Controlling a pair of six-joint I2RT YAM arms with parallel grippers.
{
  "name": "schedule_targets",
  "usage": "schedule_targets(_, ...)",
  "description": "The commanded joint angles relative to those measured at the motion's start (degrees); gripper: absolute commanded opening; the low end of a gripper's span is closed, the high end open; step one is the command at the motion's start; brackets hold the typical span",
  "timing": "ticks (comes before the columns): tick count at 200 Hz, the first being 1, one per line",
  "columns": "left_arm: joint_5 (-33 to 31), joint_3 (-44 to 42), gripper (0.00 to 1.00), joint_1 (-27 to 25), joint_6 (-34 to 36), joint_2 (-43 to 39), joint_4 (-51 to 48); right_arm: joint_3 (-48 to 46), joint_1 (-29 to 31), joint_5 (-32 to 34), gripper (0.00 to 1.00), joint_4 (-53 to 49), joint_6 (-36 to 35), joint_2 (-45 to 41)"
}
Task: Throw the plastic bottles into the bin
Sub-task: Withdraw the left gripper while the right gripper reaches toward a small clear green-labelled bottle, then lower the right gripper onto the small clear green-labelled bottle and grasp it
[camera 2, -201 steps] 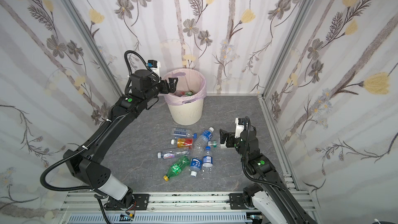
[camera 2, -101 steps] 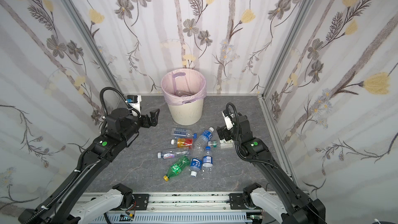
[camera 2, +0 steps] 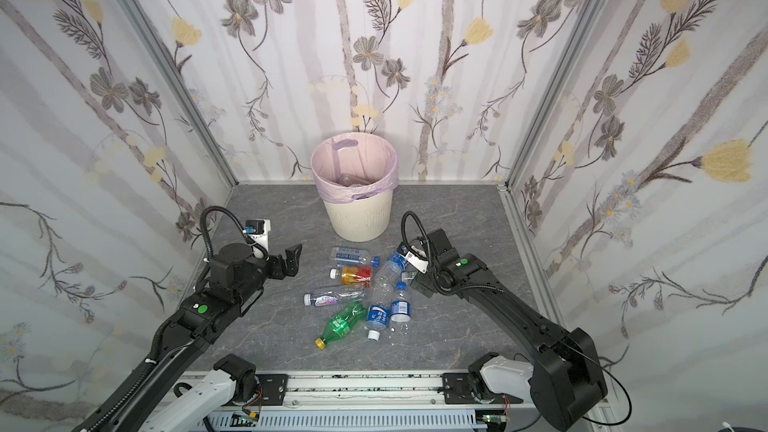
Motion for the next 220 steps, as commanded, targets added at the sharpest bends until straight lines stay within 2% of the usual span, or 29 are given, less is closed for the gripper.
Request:
schedule_targets(1, -0.8, -0.6, 1.00, 0.1, -0.4, -1.3, 0.8, 2.0, -0.5, -1.9, 1.00, -1.3, -2.8, 3.0)
schedule_targets(19, -0.7, -1.1, 1.00, 0.1, -0.6, -2.3, 0.7, 2.9, -0.7, -3.8, 0.99, -1.6, -2.8, 5.5)
schedule_targets(59, -1.7, -1.8, 1.00, 0.1, -0.6, -3.7, 0.7, 4.1, -3.5, -3.4, 0.98, -0.4, -3.3, 13.0)
schedule_targets(96, -1.7, -2.6, 1.00, 0.1, -1.2, -5.9, 0.1, 4.3, -5.8, -5.4, 0.98, 1.4, -4.0, 14.9)
schedule_targets(133, -2.4, -2.8, 1.00, 0.1, -1.4, -6.9, 0.0, 4.1, -6.6, -6.5, 0.94, 6.5, -3.6, 18.1)
schedule_targets(174, -2.9, -3.1, 1.00, 0.1, -1.6, -9.1, -1.3, 3.6, -6.8, -7.5, 0.88, 5.9, -1.8, 19.7)
schedule_targets(220, -3.5, -3.2, 1.00, 0.1, -1.5, -10.3, -2.2, 2.0, -7.2, -8.1, 0.80, 5.9, 2.3, 16.9)
